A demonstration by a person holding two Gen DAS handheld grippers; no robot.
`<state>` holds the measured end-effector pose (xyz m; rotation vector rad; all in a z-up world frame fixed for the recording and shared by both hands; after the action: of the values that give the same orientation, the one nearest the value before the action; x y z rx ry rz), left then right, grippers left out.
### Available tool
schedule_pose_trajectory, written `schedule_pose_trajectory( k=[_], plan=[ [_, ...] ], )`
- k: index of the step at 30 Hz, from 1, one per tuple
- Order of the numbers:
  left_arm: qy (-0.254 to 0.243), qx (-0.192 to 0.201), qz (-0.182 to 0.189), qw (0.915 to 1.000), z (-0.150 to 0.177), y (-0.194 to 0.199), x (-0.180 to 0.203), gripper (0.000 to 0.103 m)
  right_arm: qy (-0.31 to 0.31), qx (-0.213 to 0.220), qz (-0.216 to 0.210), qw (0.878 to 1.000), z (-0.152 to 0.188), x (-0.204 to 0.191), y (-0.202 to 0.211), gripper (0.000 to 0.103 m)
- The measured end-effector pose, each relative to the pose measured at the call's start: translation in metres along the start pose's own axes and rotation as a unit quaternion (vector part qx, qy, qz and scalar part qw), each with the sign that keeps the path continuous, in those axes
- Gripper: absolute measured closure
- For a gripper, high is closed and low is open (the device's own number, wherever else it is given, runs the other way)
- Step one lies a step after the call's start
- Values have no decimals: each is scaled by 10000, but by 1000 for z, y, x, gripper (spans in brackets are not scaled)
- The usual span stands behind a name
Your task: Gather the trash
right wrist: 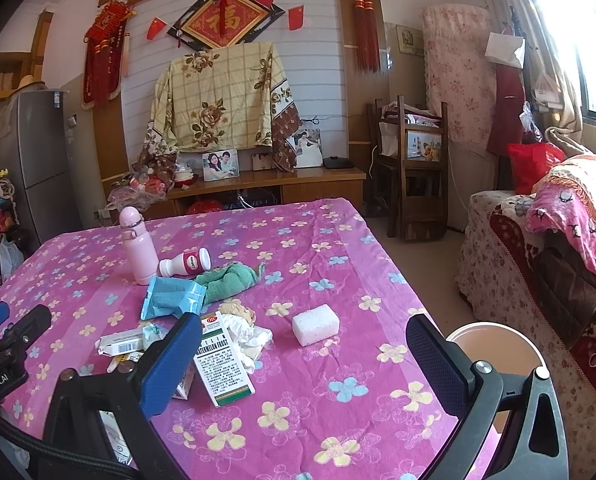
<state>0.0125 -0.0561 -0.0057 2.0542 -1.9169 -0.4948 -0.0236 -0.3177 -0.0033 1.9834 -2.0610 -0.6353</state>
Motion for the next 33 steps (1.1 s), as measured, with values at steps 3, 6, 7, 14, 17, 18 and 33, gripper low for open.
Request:
schedule_pose_trajectory(
  k=[3,6,7,14,17,18,33],
  plan=[
    [-10,-12,7,10000,1,0,0,0,4,-38,2,10000,1,0,-2,0],
    [-27,-25,-4,10000,2,-1,0,0,21,-64,14,10000,2,-1,-4,0],
    [-32,-33,0,10000,2,-1,0,0,24,-73,17,10000,2,-1,-4,0],
    [-16,-97,1,10000,5,-6,0,0,27,-152,30,9999,6,-1,-9,0],
    [-11,-103,-8,9999,6,-7,-1,0,55,-170,48,9998,7,-1,-10,0],
    [-7,-122,-1,9999,7,-8,-1,0,61,-177,53,9998,7,-1,-11,0],
    [-29,-562,-76,9984,24,-34,-10,0,148,-467,93,9988,21,0,-29,0]
  ],
)
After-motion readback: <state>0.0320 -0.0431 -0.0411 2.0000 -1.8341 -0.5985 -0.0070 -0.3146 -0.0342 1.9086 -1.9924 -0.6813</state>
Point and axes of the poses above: each gripper's, at about its wrist camera, not at the fingertips, and y roughly against the way its jaws point, x to its right, z to its underside, the point moved 9 cm from there along -y, roughly the way its jaws point, and after that the axes turned 12 degrees about -z, right-handed, at the moved point
